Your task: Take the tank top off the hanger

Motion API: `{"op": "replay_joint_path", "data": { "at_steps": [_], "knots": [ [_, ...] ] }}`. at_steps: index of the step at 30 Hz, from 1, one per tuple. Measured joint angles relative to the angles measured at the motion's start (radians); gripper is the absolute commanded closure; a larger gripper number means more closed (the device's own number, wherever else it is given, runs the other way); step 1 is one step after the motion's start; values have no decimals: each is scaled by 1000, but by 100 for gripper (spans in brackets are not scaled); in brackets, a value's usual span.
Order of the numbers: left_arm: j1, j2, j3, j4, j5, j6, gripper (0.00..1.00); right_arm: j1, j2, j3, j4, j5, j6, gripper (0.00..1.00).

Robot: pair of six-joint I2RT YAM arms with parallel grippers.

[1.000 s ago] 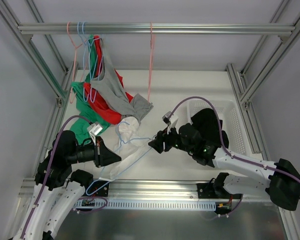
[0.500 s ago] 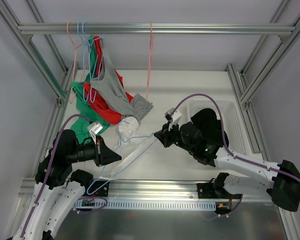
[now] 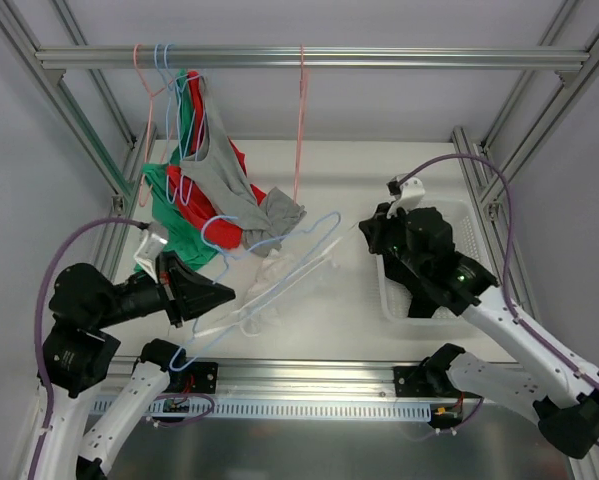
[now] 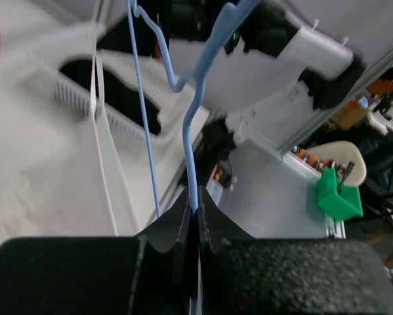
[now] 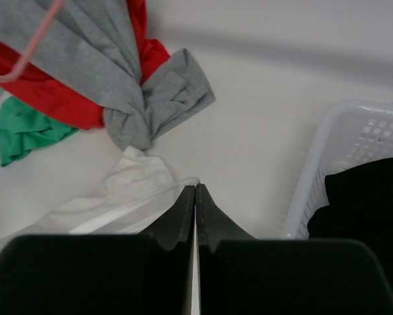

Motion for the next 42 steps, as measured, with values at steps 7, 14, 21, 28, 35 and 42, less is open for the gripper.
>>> {"op": "replay_joint_path", "data": {
  "at_steps": [7,14,21,28,35,42],
  "knots": [
    [-71,183,-27,720,-124,-208,100,-2,-135,362,-192,-149,-24,100],
    [-527,587,76,995,-436,29,100,1,-200,472,-230,-425,11,100],
    [-547,588,10,1217,-731,197,100,130,-176,68,-177,-491,107,100],
    [-548,457,-122,1452,-883,309,100,213,-102,-122,-102,-462,178,100],
    [-548,484,-184,1640,-873,373,100,266,11,-119,-52,-349,187,100],
    [-548,567,-198,1739,-815,458,100,285,73,-114,-110,-198,209,100]
  ]
}}
